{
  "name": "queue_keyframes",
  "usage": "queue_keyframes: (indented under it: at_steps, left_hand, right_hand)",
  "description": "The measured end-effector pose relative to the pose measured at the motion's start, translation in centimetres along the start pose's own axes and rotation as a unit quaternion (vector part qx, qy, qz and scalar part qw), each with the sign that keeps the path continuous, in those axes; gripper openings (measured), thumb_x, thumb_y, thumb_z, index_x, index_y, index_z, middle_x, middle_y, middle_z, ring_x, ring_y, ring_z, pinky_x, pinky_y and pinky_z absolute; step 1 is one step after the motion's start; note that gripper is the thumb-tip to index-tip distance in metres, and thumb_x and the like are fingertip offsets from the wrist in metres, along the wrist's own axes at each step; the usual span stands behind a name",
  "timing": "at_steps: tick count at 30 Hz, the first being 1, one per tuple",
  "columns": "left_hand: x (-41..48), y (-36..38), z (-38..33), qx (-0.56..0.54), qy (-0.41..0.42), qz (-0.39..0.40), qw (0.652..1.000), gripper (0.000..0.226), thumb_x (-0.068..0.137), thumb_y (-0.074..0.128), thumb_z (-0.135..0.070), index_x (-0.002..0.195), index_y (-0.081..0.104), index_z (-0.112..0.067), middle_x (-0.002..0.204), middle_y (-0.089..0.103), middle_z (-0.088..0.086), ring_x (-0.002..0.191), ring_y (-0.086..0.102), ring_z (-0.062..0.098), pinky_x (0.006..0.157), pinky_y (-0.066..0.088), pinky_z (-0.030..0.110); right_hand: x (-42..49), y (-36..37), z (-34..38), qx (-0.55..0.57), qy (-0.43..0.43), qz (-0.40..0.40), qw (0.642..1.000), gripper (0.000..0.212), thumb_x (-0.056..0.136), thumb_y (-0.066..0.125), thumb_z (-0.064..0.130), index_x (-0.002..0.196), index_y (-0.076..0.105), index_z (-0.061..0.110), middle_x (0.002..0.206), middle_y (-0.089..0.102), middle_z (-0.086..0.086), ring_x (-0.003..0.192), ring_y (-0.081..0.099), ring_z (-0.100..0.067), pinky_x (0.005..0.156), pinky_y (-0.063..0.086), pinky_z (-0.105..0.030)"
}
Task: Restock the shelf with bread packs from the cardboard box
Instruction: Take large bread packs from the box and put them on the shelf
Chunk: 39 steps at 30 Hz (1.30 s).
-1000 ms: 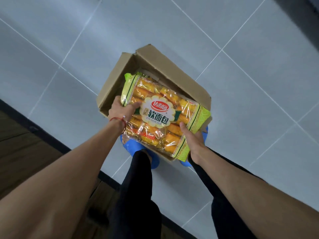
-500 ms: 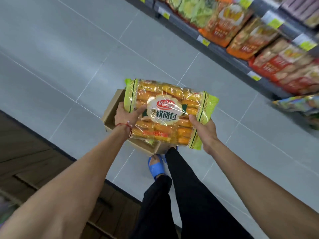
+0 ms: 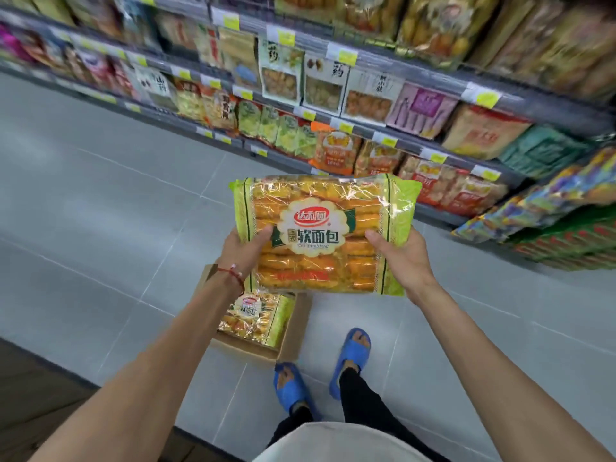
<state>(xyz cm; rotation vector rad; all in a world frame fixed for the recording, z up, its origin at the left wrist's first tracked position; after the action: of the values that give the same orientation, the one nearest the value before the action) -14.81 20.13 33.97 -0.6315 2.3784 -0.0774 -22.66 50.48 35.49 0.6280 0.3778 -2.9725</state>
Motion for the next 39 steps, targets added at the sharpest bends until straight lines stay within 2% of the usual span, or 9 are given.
queue_keyframes:
  at_steps: [7,14,17,21,23,26,30,32,39]
  left_hand:
    - [-1.5,7.1,-11.0,0.004,0.117,0.002,0.993,0.047,0.086,0.075,-0.028,0.128,0.058,-0.015,0.110,0.070,0.000,0.092,0.069,0.011,0.062,0.054,0.019]
    - [-2.1,11.9,-22.7,0.013,0.201,-0.018,0.979,0.057,0.085,0.076,-0.029,0.135,0.052,-0.013,0.119,0.065,0.000,0.107,0.065,0.020,0.092,0.055,0.040]
    - [-1.7,13.6,-28.3,0.025,0.247,-0.030,0.968,0.059,0.087,0.074,-0.030,0.138,0.049,-0.014,0.118,0.059,-0.004,0.110,0.058,0.018,0.096,0.048,0.036]
    - [0.0,15.1,-35.8,0.059,0.304,-0.037,0.950,0.095,0.072,0.073,-0.064,0.147,0.040,-0.016,0.141,0.054,0.001,0.128,0.052,0.023,0.109,0.042,0.044]
    - [1.7,16.1,-39.3,0.067,0.318,-0.035,0.945,0.106,0.067,0.072,-0.072,0.150,0.035,-0.016,0.147,0.050,0.005,0.134,0.048,0.025,0.111,0.040,0.049]
    - [3.1,18.1,-44.7,0.056,0.357,-0.017,0.932,0.091,0.082,0.073,-0.053,0.152,0.030,-0.013,0.150,0.046,0.006,0.136,0.045,0.025,0.113,0.037,0.042]
    - [6.1,20.9,-50.9,0.072,0.379,0.006,0.923,0.099,0.086,0.075,-0.038,0.157,0.011,-0.011,0.159,0.029,0.012,0.145,0.031,0.028,0.113,0.028,0.035]
    - [7.5,22.5,-53.9,0.088,0.389,0.033,0.917,0.103,0.079,0.082,-0.031,0.154,0.012,-0.015,0.154,0.037,0.014,0.140,0.039,0.032,0.110,0.033,0.038]
    - [9.5,26.9,-62.2,0.083,0.416,0.051,0.904,0.111,0.074,0.085,-0.018,0.156,0.011,-0.013,0.161,0.024,0.015,0.146,0.028,0.031,0.117,0.025,0.045]
  right_hand:
    - [4.1,-7.9,7.8,0.020,-0.058,-0.010,0.998,0.046,0.088,0.079,0.037,0.130,0.065,0.021,0.119,0.074,0.011,0.110,0.068,-0.005,0.098,0.053,-0.031]
    - [8.2,-13.6,16.5,0.040,-0.110,-0.030,0.993,0.075,0.074,0.079,0.065,0.135,0.061,0.025,0.126,0.071,0.008,0.119,0.064,-0.013,0.108,0.050,-0.044]
    - [10.2,-15.3,20.8,0.065,-0.137,-0.041,0.988,0.067,0.083,0.077,0.056,0.139,0.058,0.023,0.130,0.069,0.007,0.124,0.062,-0.015,0.111,0.046,-0.044]
    - [13.5,-17.3,26.2,0.083,-0.161,-0.072,0.981,0.084,0.075,0.077,0.069,0.141,0.053,0.021,0.133,0.065,0.005,0.125,0.059,-0.018,0.111,0.045,-0.043]
    - [15.4,-18.0,28.9,0.101,-0.172,-0.083,0.976,0.066,0.083,0.078,0.056,0.134,0.055,0.021,0.125,0.067,0.009,0.116,0.062,-0.010,0.104,0.046,-0.034]
    - [18.5,-19.1,32.5,0.097,-0.206,-0.095,0.969,0.052,0.085,0.082,0.037,0.130,0.059,0.023,0.118,0.071,0.012,0.109,0.065,-0.003,0.098,0.047,-0.029]
    - [22.5,-20.7,36.9,0.109,-0.221,-0.137,0.959,0.118,0.072,0.091,0.045,0.161,0.019,0.020,0.160,0.040,-0.001,0.147,0.038,-0.023,0.122,0.029,-0.045]
    - [24.3,-21.8,38.6,0.118,-0.215,-0.150,0.958,0.124,0.077,0.090,0.035,0.161,0.000,0.021,0.168,0.023,-0.006,0.149,0.028,-0.021,0.121,0.023,-0.041]
    - [28.9,-25.2,44.0,0.093,-0.227,-0.202,0.948,0.116,0.074,0.092,0.023,0.157,0.010,0.018,0.160,0.034,-0.009,0.147,0.035,-0.026,0.121,0.028,-0.043]
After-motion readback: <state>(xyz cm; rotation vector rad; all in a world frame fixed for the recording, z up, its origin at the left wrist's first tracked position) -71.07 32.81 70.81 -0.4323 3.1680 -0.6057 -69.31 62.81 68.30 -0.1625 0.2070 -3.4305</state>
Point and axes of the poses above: each hand's wrist, its own x-axis towards the middle knuckle, its own y-axis out of the palm, z = x × y, the point moved 7 cm from there along x, towards the middle knuckle
